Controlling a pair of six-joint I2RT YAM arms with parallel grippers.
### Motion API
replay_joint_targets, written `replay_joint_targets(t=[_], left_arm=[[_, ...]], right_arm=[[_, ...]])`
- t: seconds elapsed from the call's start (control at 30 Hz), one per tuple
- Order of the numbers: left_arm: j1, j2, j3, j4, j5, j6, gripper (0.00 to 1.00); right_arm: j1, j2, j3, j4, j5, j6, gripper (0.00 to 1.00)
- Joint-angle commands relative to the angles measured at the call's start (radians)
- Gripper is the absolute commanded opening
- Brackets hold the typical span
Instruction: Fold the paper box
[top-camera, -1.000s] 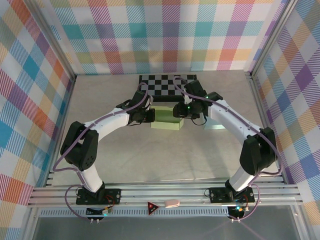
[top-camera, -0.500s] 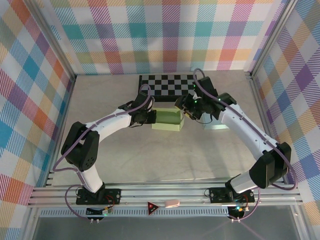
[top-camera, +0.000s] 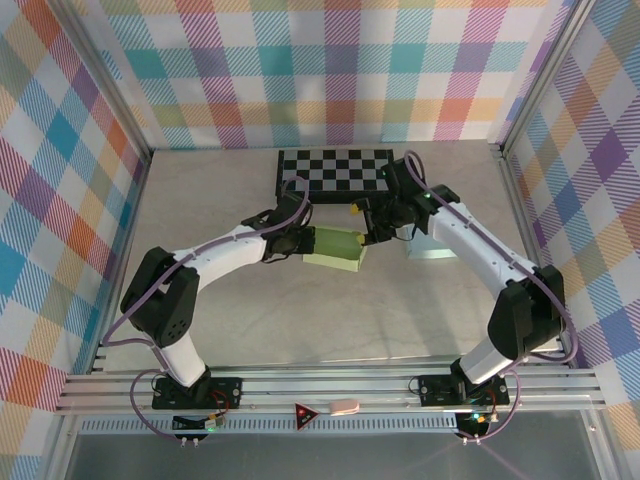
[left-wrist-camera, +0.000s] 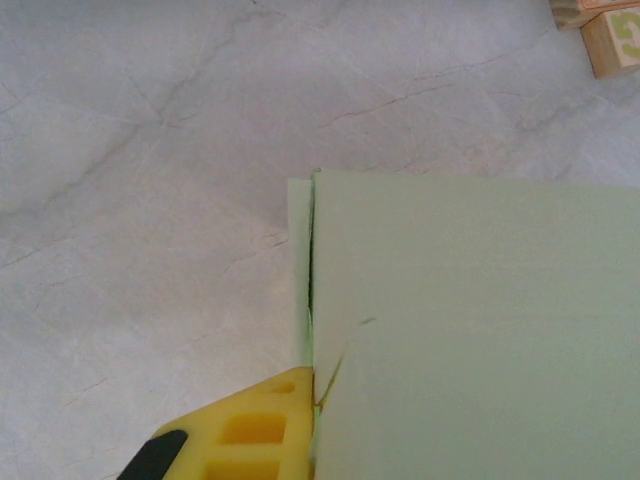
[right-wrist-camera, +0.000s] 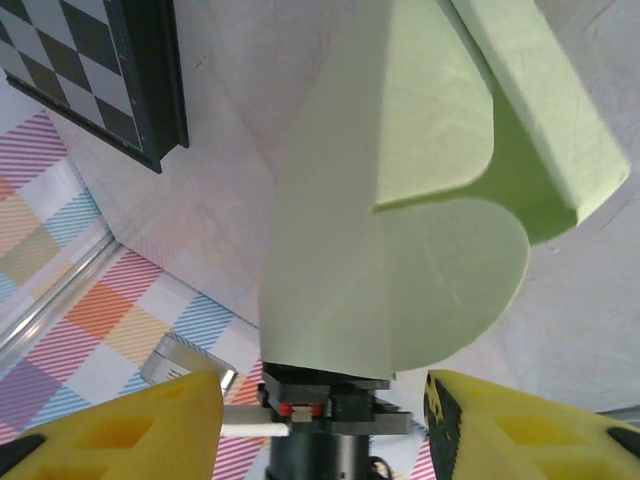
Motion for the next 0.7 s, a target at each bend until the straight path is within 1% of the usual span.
replay_joint_targets(t=[0.0, 0.13, 0.2, 0.37, 0.4, 0.47, 0.53, 0.67], left_arm=[[-0.024, -0.028, -0.027, 0.010, -0.053, -0.033, 0.09], [-0.036, -0.037, -0.066, 0.021, -0.070, -0.068, 0.08], [-0.039, -0.045, -0.096, 0.071, -0.069, -0.079, 0.09], [-0.044, -0.056, -0.145, 0.101, -0.068, -0.086, 0.10], [-0.045, -0.055, -0.148, 0.102, -0.068, -0.086, 0.10], [-0.049, -0.056, -0.155, 0.105, -0.070, -0.083, 0.11], [-0.053, -0.056, -0.156, 0.104, -0.071, -0.083, 0.11], [-0.054, -0.053, -0.155, 0.104, -0.074, -0.081, 0.11]], right_arm=[[0.018, 0.024, 0.003, 0.022, -0.046, 0.120, 0.56], [0.022, -0.029, -0.047, 0.010, -0.039, 0.136, 0.56], [0.022, -0.063, -0.065, 0.005, -0.021, 0.135, 0.56], [0.018, -0.090, -0.066, -0.001, 0.012, 0.078, 0.55], [0.015, -0.087, -0.073, 0.030, 0.011, 0.058, 0.55], [-0.007, -0.066, -0.084, 0.127, -0.042, 0.002, 0.52], [-0.025, -0.046, -0.043, 0.098, -0.064, -0.053, 0.50], [-0.073, -0.023, 0.047, -0.009, -0.033, -0.190, 0.45]])
